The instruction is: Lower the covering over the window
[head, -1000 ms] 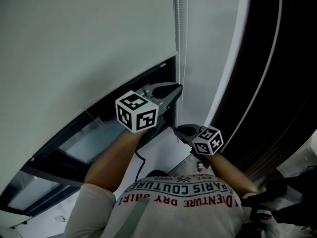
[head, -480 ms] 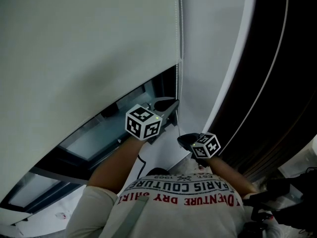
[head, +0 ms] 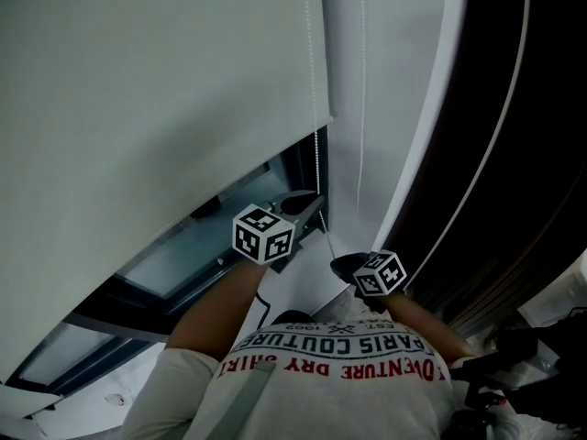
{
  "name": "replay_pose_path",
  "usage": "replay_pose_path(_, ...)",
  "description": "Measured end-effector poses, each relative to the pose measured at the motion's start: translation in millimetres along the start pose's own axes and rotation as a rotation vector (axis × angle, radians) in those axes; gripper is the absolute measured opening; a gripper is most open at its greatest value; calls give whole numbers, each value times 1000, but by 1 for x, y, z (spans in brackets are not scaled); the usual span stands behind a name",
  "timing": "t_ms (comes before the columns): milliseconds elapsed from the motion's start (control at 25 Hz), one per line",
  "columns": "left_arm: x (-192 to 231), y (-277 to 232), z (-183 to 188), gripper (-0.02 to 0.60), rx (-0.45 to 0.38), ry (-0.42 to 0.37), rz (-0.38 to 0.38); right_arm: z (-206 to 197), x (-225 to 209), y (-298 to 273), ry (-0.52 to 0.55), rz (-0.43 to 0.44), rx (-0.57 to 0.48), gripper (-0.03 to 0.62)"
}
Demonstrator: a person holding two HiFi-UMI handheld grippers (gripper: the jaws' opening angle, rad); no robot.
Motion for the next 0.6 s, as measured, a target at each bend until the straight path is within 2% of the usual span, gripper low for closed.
replay_pose_path(160,-2,3,1,14,5,-11,22,5,2,3,30,-5,-14,15)
replay_pose_path(200,-4,4,-1,33,11,-10,25,5,2,4,33,-7,-18,15)
replay_pose_path(400,-12,20,-7,86,-24,49,84,4,3,10,69,-36,-44,24)
replay_pose_path(600,-26,56,-12,103,-54,79,134,14,1,14,95,-97,-88,134)
Point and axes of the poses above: the fingertips, and each gripper's own axes: y backward along the fingers, x to its left, z out of its top, the point moved 3 cm from there along y, backward along the fingers, and after that the axes turned 4 degrees about z, right-handed, at the moved point
